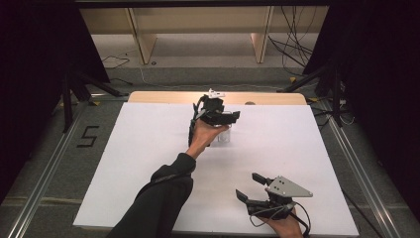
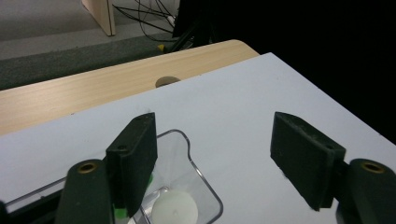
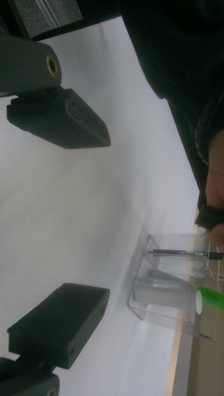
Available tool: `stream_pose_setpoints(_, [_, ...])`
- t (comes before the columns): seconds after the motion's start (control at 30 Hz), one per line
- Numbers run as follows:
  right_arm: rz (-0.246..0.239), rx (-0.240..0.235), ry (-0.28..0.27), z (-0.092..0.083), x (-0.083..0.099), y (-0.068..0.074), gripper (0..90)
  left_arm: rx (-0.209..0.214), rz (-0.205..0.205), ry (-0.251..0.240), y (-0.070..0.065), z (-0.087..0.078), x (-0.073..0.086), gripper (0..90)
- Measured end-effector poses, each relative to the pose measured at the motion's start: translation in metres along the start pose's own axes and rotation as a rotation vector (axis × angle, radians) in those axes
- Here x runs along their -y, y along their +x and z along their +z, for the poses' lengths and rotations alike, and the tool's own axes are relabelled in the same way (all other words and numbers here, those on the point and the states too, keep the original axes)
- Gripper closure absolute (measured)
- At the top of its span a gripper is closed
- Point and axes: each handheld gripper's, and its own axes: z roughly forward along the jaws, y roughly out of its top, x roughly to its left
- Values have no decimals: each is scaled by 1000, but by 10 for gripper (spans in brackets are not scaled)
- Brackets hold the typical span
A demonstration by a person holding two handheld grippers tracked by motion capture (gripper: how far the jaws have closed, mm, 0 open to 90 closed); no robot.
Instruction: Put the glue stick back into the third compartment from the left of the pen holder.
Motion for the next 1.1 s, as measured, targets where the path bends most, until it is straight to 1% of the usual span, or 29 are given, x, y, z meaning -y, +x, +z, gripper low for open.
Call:
stream_pose_setpoints(0.03, [0,1,-1,0,0,0,234,6,6,6,0,-3,-1,302])
stream_pose_setpoints(0.1, [2,2,-1,0,0,-1,233,17,0,11,0,-8,-3,284])
stream_pose_setpoints(0.17, [4,2,-2,0,0,-1,234,29,11,13,0,-13,-5,277])
stream_pose_setpoints(0.2, [6,2,-3,0,0,-1,233,38,6,14,1,-16,-5,274])
stream_pose_setpoints(0.3, [8,3,-2,0,0,-1,233,67,9,18,3,-25,-5,261])
stream_pose_setpoints(0.37, [9,3,-2,0,0,-1,233,78,11,22,4,-30,-3,258])
stream_pose_setpoints(0.7, [22,-1,-4,1,0,-3,233,137,7,7,13,-61,11,233])
stream_pose_setpoints(0.8, [27,-3,-3,1,1,-4,233,148,18,10,14,-70,17,226])
stream_pose_setpoints(1.1, [39,-8,0,0,1,-6,232,184,17,-3,20,-97,38,216])
